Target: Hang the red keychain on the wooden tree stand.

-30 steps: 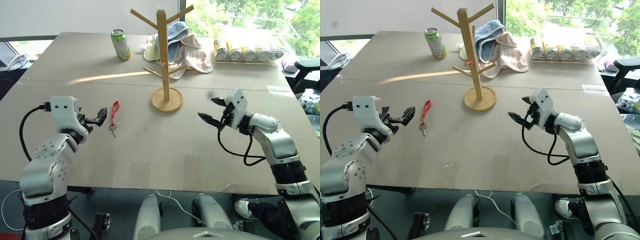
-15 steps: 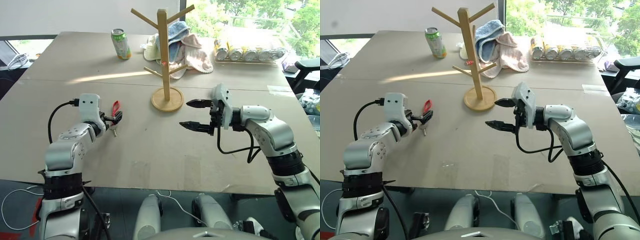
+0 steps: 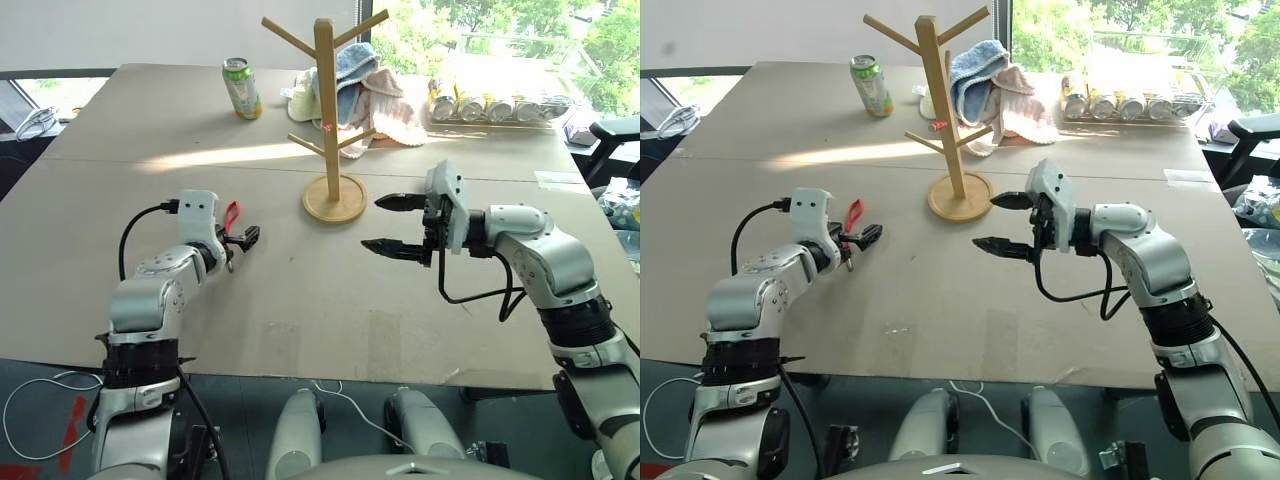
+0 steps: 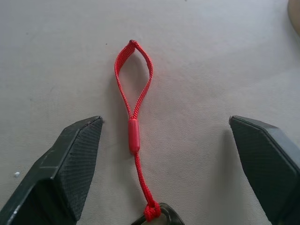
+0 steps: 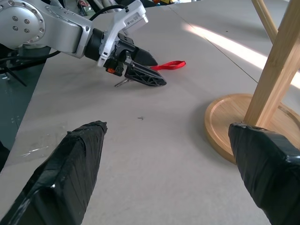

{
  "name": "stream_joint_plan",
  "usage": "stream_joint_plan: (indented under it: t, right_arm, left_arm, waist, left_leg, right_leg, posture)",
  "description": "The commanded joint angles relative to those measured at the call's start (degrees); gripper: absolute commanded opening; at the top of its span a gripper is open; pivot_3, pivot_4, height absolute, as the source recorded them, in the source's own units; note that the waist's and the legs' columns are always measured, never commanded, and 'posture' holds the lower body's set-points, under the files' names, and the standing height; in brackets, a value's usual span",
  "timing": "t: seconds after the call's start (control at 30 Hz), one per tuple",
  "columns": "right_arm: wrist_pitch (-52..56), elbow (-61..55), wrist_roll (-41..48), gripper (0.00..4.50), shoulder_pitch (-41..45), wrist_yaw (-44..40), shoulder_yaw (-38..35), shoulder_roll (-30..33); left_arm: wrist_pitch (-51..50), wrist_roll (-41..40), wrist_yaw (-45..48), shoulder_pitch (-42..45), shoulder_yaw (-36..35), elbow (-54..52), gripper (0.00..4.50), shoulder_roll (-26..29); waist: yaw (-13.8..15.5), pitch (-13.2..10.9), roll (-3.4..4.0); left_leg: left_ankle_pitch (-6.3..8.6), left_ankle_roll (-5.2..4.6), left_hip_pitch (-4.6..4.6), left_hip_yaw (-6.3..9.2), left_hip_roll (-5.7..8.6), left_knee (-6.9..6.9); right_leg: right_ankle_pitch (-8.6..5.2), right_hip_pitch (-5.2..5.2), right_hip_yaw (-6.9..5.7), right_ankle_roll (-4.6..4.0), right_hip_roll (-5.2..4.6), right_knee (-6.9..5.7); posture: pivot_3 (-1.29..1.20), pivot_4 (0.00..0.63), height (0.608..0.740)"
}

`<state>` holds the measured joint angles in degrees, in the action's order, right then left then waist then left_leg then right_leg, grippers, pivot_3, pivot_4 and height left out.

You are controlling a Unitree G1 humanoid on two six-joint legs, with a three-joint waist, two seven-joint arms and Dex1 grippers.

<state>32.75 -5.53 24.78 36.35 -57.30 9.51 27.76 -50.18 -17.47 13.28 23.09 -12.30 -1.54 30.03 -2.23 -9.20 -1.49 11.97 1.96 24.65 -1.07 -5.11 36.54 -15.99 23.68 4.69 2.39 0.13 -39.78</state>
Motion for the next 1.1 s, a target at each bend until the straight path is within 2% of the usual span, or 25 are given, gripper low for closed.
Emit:
stream_joint_plan:
  t: [0.03, 0.07, 0.13, 0.17, 0.23, 0.47, 0.63, 0.9, 1.0, 1.1]
  right_arm:
    - [-0.1, -2.0, 1.1, 4.50, 1.6, 0.1, -2.0, 0.4]
    - [0.0, -1.9, 1.2, 4.50, 1.7, 0.1, -2.1, 0.4]
    - [0.2, -1.9, 1.3, 4.50, 1.8, 0.1, -2.2, 0.4]
    - [0.3, -2.0, 1.3, 4.50, 1.8, 0.2, -2.2, 0.4]
    - [0.4, -2.1, 1.4, 4.50, 1.8, 0.2, -2.2, 0.4]
    - [0.9, -2.4, 1.7, 4.50, 1.7, 0.8, -2.6, 0.6]
    - [1.5, -3.9, 1.9, 4.50, 0.0, 2.2, -3.2, 0.9]
    - [3.2, -17.3, 2.5, 4.50, -10.3, 9.4, -5.2, 1.5]
    - [3.6, -21.5, 3.2, 4.50, -13.8, 13.2, -6.7, 0.6]
    - [3.5, -27.0, 2.7, 4.50, -17.9, 18.2, -7.6, -0.4]
  left_arm:
    - [-0.1, 1.0, 0.0, 0.6, -0.2, 0.9, 2.66, 0.4]
    - [-0.2, 1.1, 0.1, 0.7, -0.3, 1.0, 2.05, 0.3]
    - [-0.3, 1.2, 0.1, 0.8, -0.4, 1.1, 1.40, 0.1]
    - [-0.3, 1.2, 0.2, 0.7, -0.4, 1.0, 0.85, 0.1]
    - [-0.5, 1.3, 0.1, 0.4, -0.4, 0.8, 0.04, 0.0]
    - [-1.6, 1.3, -0.4, -0.7, -1.3, -1.3, 0.04, -0.8]
    - [2.2, 0.7, 1.0, -1.1, -1.9, -5.0, 0.04, -0.8]
    - [11.1, 0.6, 8.6, -6.1, -2.4, -13.6, 0.04, 4.3]
    - [12.8, -0.3, 9.0, -8.0, -3.7, -16.5, 0.04, 4.1]
    - [18.2, 1.7, 6.9, -13.6, -3.5, -22.0, 0.04, 1.6]
  waist:
    - [0.0, 0.0, 0.00]
    - [0.1, 0.0, 0.00]
    - [0.2, 0.0, 0.00]
    - [0.2, 0.0, 0.00]
    - [0.3, 0.0, 0.00]
    - [0.3, 0.0, 0.00]
    - [0.3, 0.0, 0.00]
    - [0.1, 0.0, -0.04]
    - [0.1, 0.0, -0.05]
    - [0.1, 0.0, -0.05]
  left_leg:
    - [0.00, 0.00, 0.01, 0.00, 0.00, 0.00]
    - [0.00, 0.00, 0.02, 0.00, 0.00, 0.00]
    - [0.00, 0.00, 0.04, 0.00, 0.00, 0.00]
    - [0.00, 0.00, 0.04, 0.00, 0.00, 0.00]
    - [0.00, 0.00, 0.05, 0.00, 0.01, 0.00]
    - [0.00, 0.00, 0.04, 0.00, 0.01, 0.00]
    - [0.00, 0.00, 0.05, 0.00, 0.01, 0.00]
    - [0.00, 0.00, 0.06, 0.02, 0.01, -0.01]
    - [0.00, 0.00, 0.06, 0.01, 0.01, 0.00]
    - [0.01, 0.00, 0.08, 0.01, 0.01, -0.01]
  right_leg:
    - [0.00, 0.00, 0.00, 0.00, 0.00, 0.00]
    - [0.00, 0.00, 0.00, 0.00, 0.00, 0.02]
    - [0.00, 0.00, 0.00, 0.00, -0.01, 0.03]
    - [0.00, 0.00, -0.01, 0.00, -0.01, 0.04]
    - [0.00, 0.00, 0.00, 0.00, -0.02, 0.05]
    - [0.00, 0.00, 0.00, 0.00, -0.03, 0.04]
    - [0.00, 0.00, 0.00, 0.00, -0.03, 0.05]
    - [-0.01, 0.00, -0.02, 0.00, -0.04, 0.07]
    - [-0.01, 0.00, -0.01, 0.01, -0.04, 0.06]
    - [-0.01, 0.00, -0.01, 0.02, -0.04, 0.08]
  posture:
    - [0.00, 0.150, 0.733]
    - [0.00, 0.150, 0.733]
    - [0.00, 0.150, 0.733]
    - [0.00, 0.150, 0.733]
    - [0.00, 0.150, 0.733]
    - [0.00, 0.150, 0.733]
    - [0.00, 0.150, 0.733]
    - [0.00, 0.150, 0.733]
    - [0.00, 0.150, 0.733]
    - [0.00, 0.150, 0.733]
